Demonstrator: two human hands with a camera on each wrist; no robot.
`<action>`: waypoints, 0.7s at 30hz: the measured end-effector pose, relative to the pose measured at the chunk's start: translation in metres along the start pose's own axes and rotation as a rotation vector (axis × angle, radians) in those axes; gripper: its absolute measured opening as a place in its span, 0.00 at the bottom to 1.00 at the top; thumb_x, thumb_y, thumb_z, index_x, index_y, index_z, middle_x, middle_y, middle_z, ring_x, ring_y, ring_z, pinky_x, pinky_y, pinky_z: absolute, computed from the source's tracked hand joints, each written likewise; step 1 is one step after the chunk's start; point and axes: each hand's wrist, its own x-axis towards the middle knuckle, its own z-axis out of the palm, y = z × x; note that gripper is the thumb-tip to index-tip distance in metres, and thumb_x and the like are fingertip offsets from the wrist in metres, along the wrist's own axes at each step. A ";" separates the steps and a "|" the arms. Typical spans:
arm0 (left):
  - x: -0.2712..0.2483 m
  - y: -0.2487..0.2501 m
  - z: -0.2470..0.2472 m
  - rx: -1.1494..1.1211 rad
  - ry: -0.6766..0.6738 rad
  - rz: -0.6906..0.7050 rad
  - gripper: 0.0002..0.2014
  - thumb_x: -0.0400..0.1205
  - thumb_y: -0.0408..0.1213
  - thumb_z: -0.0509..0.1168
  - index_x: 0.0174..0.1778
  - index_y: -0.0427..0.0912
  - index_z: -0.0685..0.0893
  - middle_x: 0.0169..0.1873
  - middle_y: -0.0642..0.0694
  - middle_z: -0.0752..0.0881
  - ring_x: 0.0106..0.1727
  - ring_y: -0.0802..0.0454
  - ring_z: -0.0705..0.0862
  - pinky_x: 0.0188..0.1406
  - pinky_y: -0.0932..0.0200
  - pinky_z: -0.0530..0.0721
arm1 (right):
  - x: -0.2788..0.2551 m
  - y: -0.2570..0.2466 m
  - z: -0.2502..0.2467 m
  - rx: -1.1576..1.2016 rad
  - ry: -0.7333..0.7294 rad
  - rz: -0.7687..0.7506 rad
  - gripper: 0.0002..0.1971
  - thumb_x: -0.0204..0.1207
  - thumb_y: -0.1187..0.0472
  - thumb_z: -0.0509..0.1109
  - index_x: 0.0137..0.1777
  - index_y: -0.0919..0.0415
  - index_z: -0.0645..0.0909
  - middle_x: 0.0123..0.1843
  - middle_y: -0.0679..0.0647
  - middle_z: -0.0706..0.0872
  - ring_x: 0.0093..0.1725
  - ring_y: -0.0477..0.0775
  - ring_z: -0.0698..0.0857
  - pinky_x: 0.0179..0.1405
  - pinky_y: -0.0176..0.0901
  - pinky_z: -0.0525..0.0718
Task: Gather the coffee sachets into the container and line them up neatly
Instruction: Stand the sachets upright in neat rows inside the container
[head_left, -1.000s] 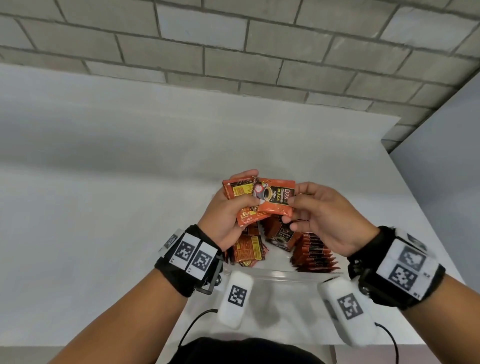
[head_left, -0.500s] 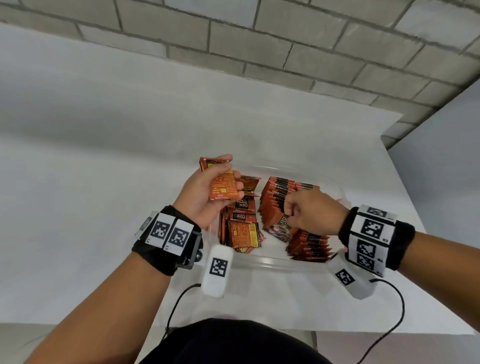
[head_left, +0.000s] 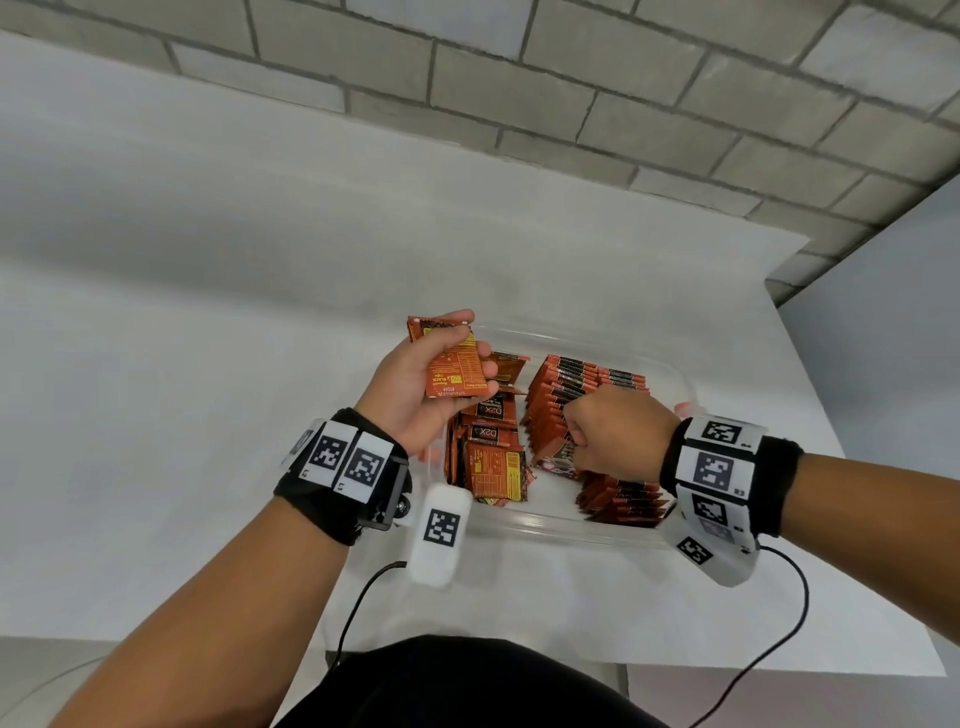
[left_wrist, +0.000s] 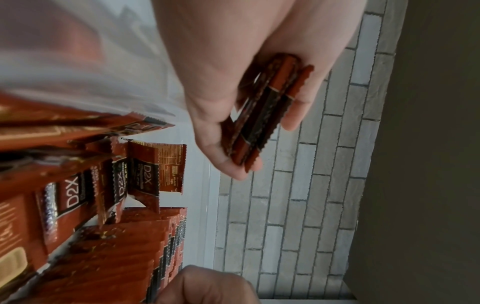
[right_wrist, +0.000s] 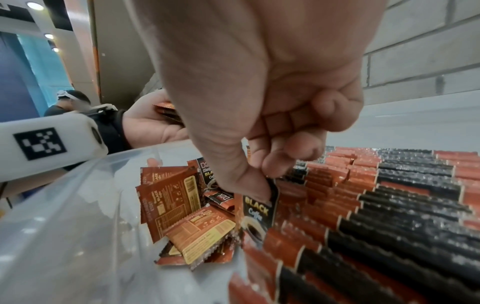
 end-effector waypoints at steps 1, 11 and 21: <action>0.000 0.000 0.000 0.001 0.000 0.000 0.14 0.77 0.33 0.64 0.59 0.41 0.80 0.38 0.38 0.85 0.36 0.44 0.85 0.37 0.51 0.87 | 0.000 -0.001 0.000 -0.017 -0.007 -0.003 0.06 0.74 0.62 0.67 0.43 0.66 0.81 0.34 0.55 0.78 0.32 0.54 0.76 0.29 0.43 0.73; 0.001 0.000 -0.002 0.001 0.007 -0.001 0.10 0.81 0.33 0.61 0.58 0.41 0.81 0.39 0.38 0.86 0.37 0.44 0.86 0.38 0.51 0.88 | 0.000 0.000 0.004 -0.080 -0.022 -0.048 0.07 0.75 0.58 0.67 0.42 0.63 0.79 0.37 0.56 0.82 0.33 0.55 0.78 0.26 0.41 0.72; 0.001 0.000 -0.002 0.003 -0.005 0.010 0.14 0.76 0.34 0.64 0.58 0.41 0.81 0.38 0.38 0.86 0.37 0.44 0.86 0.39 0.51 0.88 | 0.002 0.001 0.003 -0.066 -0.019 0.000 0.06 0.74 0.59 0.68 0.44 0.63 0.79 0.34 0.53 0.78 0.32 0.53 0.75 0.28 0.42 0.74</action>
